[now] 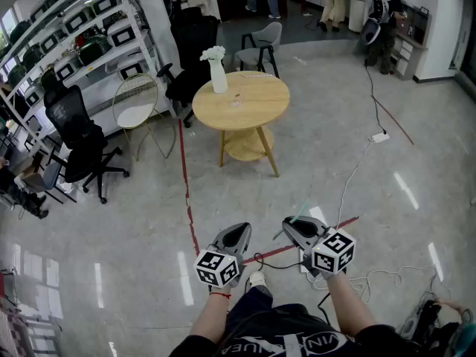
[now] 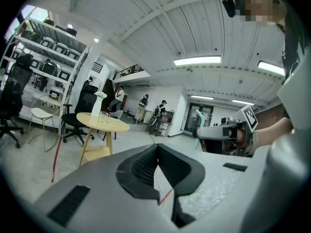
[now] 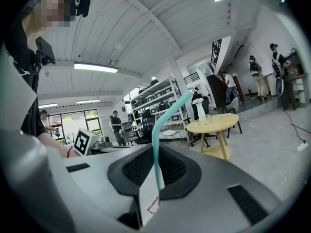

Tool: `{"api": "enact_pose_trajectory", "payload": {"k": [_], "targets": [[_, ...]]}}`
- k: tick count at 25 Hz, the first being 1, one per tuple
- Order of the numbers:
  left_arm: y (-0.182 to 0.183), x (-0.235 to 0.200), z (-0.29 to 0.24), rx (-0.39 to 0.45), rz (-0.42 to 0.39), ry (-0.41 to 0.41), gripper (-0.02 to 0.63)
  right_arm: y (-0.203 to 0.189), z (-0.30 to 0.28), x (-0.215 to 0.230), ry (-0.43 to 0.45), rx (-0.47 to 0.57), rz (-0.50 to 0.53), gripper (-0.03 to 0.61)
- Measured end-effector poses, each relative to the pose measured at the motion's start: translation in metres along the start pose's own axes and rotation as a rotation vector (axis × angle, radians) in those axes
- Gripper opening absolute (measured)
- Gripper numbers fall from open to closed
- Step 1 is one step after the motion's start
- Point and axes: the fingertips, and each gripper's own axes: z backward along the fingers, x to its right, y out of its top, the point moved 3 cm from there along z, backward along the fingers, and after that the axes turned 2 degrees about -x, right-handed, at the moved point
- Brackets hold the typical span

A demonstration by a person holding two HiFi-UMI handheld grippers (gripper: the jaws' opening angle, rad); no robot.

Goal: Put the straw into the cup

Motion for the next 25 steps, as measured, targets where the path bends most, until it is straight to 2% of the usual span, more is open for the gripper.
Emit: {"api": "enact_pose_trajectory", "payload": {"k": [10, 19, 25], "targets": [[0.035, -0.102, -0.054, 0.016, 0.021, 0.001, 0.007, 0.035, -0.095, 0.062, -0.029, 0.000, -0.001, 0.031], [0.055, -0.166, -0.082, 0.001, 0.026, -0.019, 0.006, 0.055, -0.156, 0.095, -0.064, 0.014, -0.030, 0.031], [0.062, -0.188, -0.087, 0.009, 0.054, -0.007, 0.007, 0.068, -0.174, 0.101, -0.061, 0.013, -0.031, 0.031]]}}
